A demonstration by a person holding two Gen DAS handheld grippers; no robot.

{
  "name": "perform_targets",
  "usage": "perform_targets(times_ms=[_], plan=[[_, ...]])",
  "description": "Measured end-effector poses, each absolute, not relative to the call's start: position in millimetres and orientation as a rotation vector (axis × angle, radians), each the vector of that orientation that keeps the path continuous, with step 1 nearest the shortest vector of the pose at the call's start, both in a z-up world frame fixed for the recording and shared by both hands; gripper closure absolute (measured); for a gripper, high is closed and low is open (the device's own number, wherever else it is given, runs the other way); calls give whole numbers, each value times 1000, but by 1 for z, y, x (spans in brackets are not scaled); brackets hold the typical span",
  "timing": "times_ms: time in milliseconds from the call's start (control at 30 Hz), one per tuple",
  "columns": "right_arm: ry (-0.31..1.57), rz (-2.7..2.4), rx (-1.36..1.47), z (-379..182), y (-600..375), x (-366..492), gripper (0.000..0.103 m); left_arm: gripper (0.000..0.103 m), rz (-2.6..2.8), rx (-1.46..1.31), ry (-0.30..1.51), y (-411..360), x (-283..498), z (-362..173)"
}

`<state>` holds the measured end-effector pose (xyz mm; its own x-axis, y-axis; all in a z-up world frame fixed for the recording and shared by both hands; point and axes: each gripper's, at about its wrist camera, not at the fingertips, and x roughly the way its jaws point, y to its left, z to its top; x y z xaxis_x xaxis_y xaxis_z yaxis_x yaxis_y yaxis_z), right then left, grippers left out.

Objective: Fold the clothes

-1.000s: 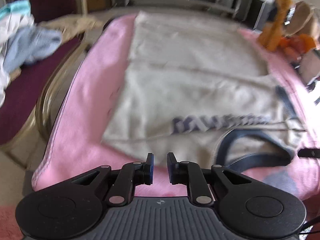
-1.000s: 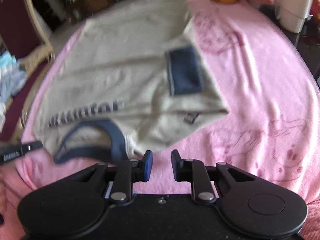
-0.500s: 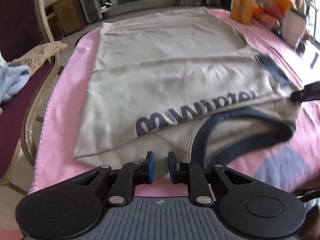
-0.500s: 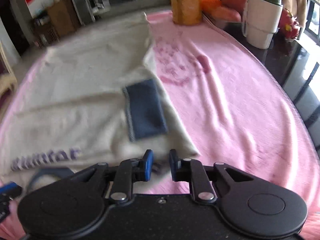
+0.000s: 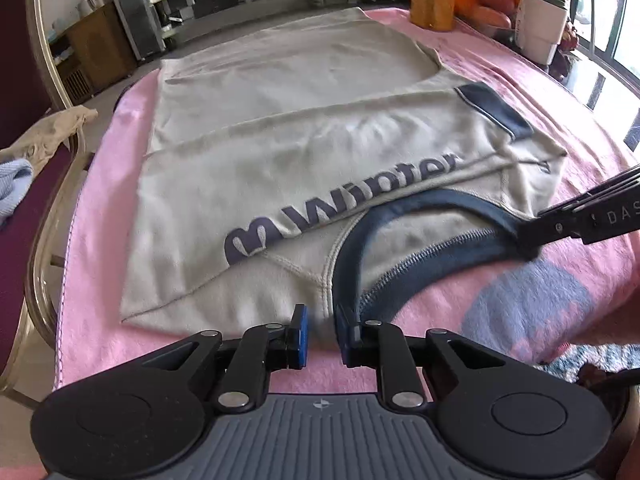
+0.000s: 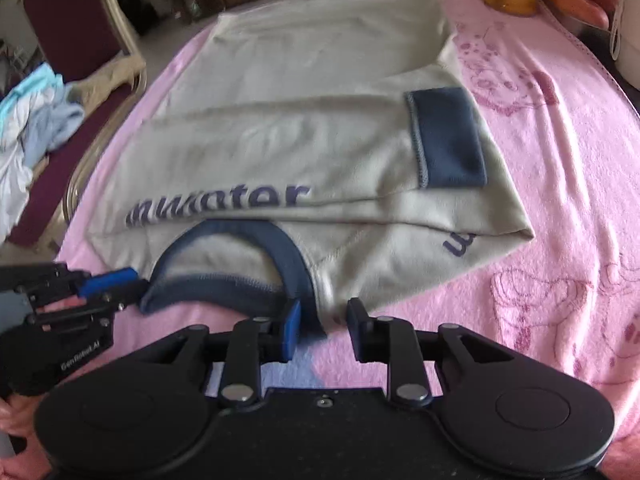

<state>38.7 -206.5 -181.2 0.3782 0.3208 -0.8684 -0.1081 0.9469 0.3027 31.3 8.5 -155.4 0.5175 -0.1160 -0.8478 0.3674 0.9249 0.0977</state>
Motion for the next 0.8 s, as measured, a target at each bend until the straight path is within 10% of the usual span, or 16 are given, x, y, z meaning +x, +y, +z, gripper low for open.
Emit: perform_targets(times_ms=[800], plan=[[744,149,396,-60,-257,191,48,67,-31,-7,793,114,244,-43]])
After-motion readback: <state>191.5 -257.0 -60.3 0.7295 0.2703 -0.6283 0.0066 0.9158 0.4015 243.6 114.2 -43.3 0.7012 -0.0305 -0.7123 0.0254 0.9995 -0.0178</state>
